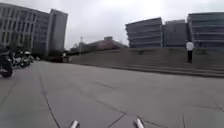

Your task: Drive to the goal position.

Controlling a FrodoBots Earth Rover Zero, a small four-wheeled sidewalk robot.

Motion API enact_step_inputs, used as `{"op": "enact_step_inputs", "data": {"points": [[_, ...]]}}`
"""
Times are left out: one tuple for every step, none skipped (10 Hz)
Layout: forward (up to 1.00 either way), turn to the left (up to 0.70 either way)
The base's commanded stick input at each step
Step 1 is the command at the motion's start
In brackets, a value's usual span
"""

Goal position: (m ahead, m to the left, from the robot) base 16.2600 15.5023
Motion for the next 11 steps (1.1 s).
{"op": "enact_step_inputs", "data": {"points": [[1.0, 0.06], [1.0, 0.06], [1.0, 0.06], [1.0, 0.06], [1.0, 0.06], [1.0, 0.06], [1.0, 0.06], [1.0, 0.06], [1.0, 0.08], [1.0, 0.28], [1.0, 0.46]]}}
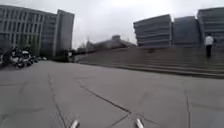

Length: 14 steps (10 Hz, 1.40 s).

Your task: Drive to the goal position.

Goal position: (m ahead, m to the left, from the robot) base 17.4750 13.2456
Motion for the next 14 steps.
{"op": "enact_step_inputs", "data": {"points": [[1.0, 0.46], [1.0, 0.14], [1.0, 0.06], [1.0, 0.06], [1.0, 0.06], [1.0, 0.06], [1.0, 0.06], [1.0, 0.06], [1.0, 0.06], [1.0, 0.06], [1.0, 0.06], [1.0, 0.06], [1.0, 0.06], [1.0, 0.06]]}}
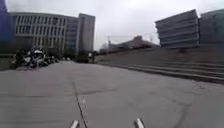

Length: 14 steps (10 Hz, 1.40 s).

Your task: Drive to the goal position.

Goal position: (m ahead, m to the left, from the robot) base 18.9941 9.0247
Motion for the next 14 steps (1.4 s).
{"op": "enact_step_inputs", "data": {"points": [[1.0, 0.06], [1.0, 0.06], [1.0, 0.06], [1.0, 0.06], [1.0, 0.06], [1.0, 0.06], [1.0, 0.32], [1.0, 0.46], [1.0, 0.46], [1.0, 0.46], [1.0, 0.43], [1.0, 0.2], [1.0, 0.06], [1.0, 0.06]]}}
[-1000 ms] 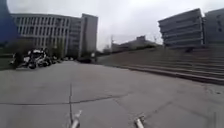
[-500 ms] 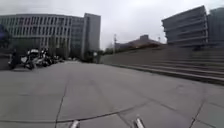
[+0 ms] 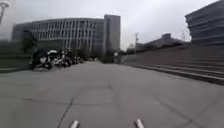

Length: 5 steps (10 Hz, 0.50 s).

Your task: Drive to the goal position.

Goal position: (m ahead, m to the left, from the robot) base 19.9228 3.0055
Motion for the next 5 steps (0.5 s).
{"op": "enact_step_inputs", "data": {"points": [[1.0, 0.06], [1.0, 0.06], [1.0, 0.06], [1.0, 0.06], [1.0, 0.06]]}}
